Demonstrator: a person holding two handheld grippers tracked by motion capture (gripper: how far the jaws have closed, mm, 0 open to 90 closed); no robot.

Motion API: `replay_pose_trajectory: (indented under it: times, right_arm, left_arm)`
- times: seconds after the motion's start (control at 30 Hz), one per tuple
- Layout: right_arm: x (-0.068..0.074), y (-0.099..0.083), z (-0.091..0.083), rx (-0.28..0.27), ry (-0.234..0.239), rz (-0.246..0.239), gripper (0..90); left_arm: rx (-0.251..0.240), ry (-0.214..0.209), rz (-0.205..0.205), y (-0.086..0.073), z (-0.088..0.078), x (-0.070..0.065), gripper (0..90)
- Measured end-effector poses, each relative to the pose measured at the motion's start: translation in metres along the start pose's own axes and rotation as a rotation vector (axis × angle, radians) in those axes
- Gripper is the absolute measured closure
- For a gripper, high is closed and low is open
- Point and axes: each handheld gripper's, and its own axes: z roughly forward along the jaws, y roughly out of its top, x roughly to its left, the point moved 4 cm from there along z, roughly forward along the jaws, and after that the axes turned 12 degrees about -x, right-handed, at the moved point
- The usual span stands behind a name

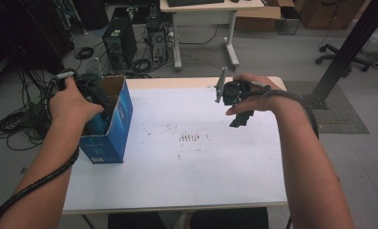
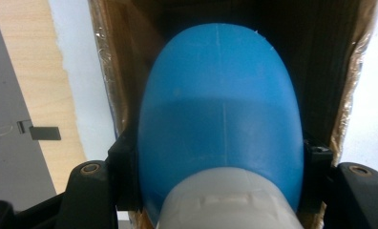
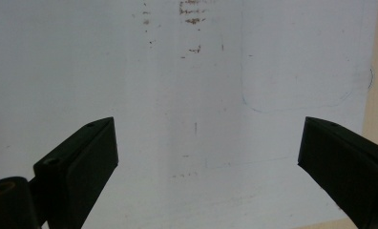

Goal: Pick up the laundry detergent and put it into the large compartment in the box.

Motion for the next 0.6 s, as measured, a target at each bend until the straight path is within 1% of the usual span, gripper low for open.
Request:
replay_pose_trajectory:
  times: [0.13, 0.23, 0.4, 0.6]
  right_arm:
    - [0.0, 0.0, 0.0, 0.001, 0.001, 0.002, 6.0]
    - [0.0, 0.0, 0.001, 0.001, 0.002, 0.001, 6.0]
    - [0.0, -0.001, 0.002, 0.002, 0.003, 0.006, 6.0]
    - [0.001, -0.002, 0.001, 0.003, 0.003, 0.007, 6.0]
  left_arm:
    - [0.005, -0.002, 0.006, -0.001, 0.005, 0.0, 37.3]
    - [0.006, -0.002, 0.018, -0.001, 0.008, 0.0, 37.3]
    - [0.0, 0.02, 0.045, -0.001, 0.01, -0.002, 37.2]
    - [0.002, 0.01, 0.047, -0.002, 0.013, -0.003, 37.2]
